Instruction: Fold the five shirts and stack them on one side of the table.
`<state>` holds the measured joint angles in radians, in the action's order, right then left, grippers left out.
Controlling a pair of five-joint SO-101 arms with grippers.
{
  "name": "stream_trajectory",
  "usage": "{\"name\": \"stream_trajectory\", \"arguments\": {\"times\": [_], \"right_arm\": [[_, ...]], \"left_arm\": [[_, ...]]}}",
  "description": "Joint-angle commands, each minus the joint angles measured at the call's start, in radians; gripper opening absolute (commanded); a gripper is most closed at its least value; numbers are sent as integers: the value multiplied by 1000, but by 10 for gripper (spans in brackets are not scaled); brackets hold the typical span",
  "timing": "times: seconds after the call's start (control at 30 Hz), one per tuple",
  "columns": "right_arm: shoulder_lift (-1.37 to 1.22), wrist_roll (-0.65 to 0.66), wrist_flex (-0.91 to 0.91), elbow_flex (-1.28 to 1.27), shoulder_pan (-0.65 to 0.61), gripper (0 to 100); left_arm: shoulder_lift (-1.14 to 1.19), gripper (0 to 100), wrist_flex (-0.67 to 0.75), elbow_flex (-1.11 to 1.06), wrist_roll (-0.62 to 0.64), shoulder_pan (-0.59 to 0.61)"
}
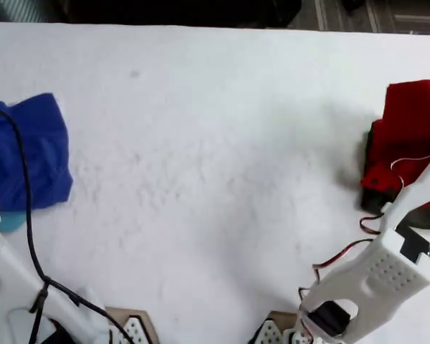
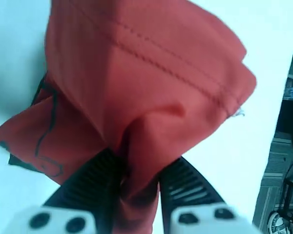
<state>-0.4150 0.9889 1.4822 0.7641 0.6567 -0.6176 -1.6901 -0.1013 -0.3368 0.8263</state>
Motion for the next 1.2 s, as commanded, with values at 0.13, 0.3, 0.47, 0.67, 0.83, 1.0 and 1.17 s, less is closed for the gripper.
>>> {"name": "stream_trajectory", "arguments": {"times": [0.13,0.3,0.47,0.67,0.83,1.0,1.17], "right_arm": [[-91,103,-53,101,35,23],[-176,101,-48,199,31,117],[-196,-31,-39,311,39,399],[-197,-71,171,437,25,465],[-206,-75,232,410,31,355],[-208,-78,231,290,31,1],[-208,-80,228,135,18,56]], "left_arm": [[-21,24,-3,37,-3,-10],[-21,24,-3,34,-3,-10],[-21,24,-3,32,-2,-10],[-21,24,-3,35,2,-10],[-21,24,-3,37,2,-10],[-21,24,-3,34,2,-10],[-21,24,-3,32,2,-10]]}}
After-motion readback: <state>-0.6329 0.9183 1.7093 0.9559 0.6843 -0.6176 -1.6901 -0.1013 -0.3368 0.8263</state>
